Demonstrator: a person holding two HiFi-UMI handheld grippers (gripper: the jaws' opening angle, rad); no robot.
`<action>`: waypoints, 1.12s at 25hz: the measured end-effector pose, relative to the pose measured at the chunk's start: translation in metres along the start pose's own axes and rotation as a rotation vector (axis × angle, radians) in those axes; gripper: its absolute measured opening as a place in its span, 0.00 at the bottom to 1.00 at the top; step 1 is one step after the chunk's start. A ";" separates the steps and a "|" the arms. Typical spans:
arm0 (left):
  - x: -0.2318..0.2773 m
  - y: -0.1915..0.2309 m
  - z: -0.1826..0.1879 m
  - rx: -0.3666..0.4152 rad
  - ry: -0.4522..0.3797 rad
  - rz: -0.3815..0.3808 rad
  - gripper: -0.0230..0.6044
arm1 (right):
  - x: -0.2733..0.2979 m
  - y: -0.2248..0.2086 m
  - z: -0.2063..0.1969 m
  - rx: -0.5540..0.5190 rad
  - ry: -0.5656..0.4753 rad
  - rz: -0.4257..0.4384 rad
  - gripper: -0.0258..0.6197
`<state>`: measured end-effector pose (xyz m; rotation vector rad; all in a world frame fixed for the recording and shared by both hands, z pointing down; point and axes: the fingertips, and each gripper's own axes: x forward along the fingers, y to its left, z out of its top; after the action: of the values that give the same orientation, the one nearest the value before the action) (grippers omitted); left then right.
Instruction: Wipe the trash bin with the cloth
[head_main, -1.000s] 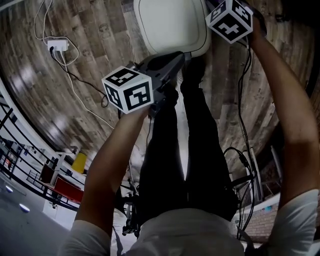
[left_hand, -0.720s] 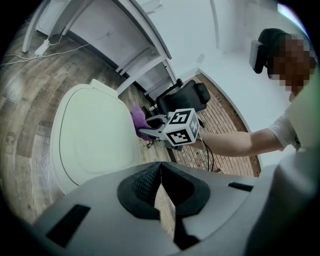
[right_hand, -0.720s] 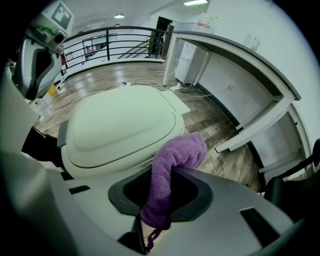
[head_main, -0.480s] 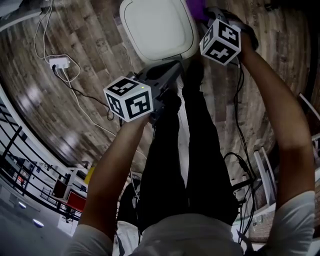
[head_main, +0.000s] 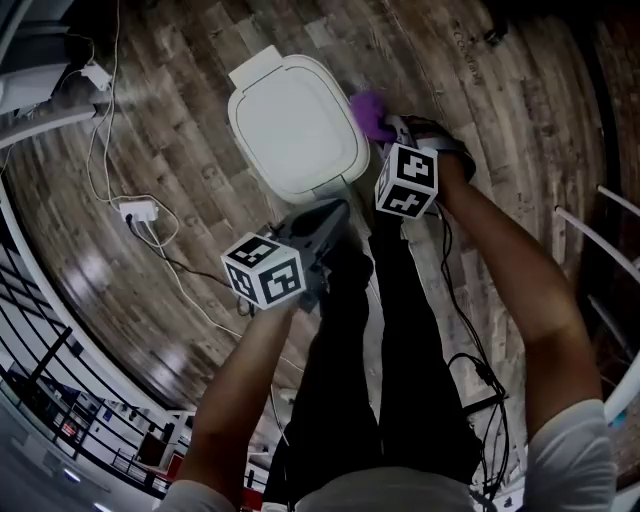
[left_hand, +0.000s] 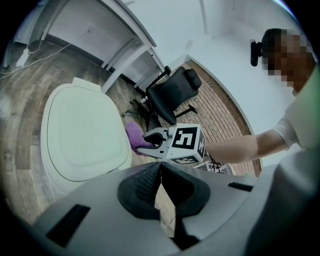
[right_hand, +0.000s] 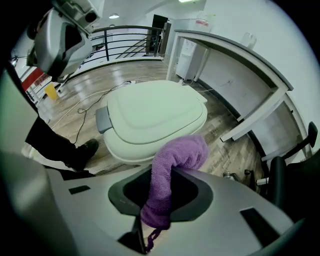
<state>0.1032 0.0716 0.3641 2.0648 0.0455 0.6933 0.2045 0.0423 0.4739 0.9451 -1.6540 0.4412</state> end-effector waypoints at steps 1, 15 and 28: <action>0.000 -0.002 -0.001 0.008 0.005 -0.002 0.04 | -0.001 0.005 -0.002 0.006 0.002 0.000 0.19; -0.016 -0.010 -0.033 0.017 -0.004 0.091 0.04 | -0.015 0.086 -0.043 -0.101 0.008 0.087 0.19; 0.001 -0.027 -0.066 -0.057 -0.048 0.179 0.04 | -0.041 0.073 -0.103 0.101 0.008 0.065 0.19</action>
<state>0.0780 0.1378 0.3700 2.0461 -0.1860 0.7445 0.2159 0.1739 0.4809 0.9643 -1.6712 0.5763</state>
